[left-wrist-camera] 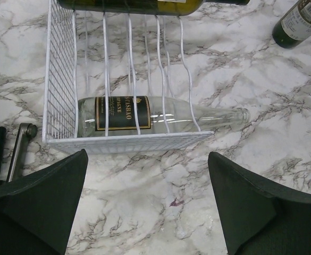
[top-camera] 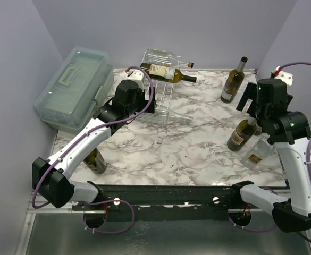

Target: Put the wine bottle on the wine rack

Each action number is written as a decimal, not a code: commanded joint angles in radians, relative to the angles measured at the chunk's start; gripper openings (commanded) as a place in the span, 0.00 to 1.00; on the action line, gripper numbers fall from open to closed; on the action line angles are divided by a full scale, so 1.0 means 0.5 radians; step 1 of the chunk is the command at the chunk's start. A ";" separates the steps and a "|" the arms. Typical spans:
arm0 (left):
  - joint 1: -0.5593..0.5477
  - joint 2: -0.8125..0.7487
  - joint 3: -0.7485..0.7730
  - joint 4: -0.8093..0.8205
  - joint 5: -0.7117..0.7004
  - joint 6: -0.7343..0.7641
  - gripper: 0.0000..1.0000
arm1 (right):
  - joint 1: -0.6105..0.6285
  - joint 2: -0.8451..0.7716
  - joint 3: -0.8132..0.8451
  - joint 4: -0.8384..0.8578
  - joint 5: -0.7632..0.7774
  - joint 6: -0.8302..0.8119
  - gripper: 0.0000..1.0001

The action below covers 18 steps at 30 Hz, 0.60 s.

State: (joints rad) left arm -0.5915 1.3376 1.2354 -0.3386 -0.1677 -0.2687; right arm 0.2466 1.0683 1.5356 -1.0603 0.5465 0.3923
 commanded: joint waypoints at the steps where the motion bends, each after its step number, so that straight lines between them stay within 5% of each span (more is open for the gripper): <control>1: -0.017 -0.043 0.000 -0.001 0.061 -0.021 0.97 | -0.005 -0.003 -0.099 -0.189 0.220 0.125 0.95; 18: -0.022 -0.029 0.002 -0.007 0.047 -0.015 0.97 | -0.011 0.129 -0.432 0.059 0.345 0.181 0.79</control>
State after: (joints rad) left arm -0.5980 1.3350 1.2354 -0.3386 -0.1638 -0.2699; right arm 0.2466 1.1187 1.3258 -1.0805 0.6731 0.4709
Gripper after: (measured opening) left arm 0.966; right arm 0.798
